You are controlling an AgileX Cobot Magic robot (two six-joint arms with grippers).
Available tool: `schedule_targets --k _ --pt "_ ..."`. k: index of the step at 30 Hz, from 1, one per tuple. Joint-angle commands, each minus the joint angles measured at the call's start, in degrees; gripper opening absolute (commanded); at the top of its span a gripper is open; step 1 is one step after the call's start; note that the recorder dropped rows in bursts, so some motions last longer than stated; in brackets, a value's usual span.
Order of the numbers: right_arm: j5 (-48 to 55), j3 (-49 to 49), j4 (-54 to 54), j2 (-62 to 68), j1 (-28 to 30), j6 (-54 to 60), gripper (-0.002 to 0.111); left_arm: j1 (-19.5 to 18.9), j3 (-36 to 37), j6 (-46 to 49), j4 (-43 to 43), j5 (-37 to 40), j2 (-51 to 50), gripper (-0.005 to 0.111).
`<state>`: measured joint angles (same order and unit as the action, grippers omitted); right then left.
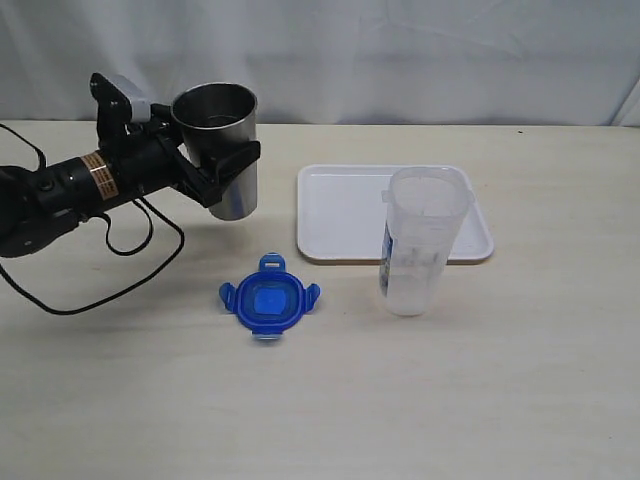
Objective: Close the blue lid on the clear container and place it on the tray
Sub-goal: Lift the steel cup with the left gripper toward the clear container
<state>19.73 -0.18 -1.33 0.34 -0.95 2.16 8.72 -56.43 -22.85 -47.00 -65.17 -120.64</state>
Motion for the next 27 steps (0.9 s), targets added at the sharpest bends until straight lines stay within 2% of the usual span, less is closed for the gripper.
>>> schedule_targets --k 1,11,18,27 --pt "-0.1 0.2 -0.4 -0.3 0.1 0.0 0.005 1.3 -1.3 -1.2 0.5 -4.8 1.8 0.0" --pt "-0.1 0.2 -0.4 -0.3 0.1 0.0 0.005 7.6 -9.6 -1.4 -0.3 -2.2 1.8 0.0" --pt "-0.1 0.2 -0.4 -0.3 0.1 0.0 0.005 13.1 -14.4 -1.0 -0.3 6.9 1.8 0.0" --pt "-0.1 0.2 -0.4 -0.3 0.1 0.0 0.005 17.3 -17.9 0.5 -0.5 9.2 1.8 0.0"
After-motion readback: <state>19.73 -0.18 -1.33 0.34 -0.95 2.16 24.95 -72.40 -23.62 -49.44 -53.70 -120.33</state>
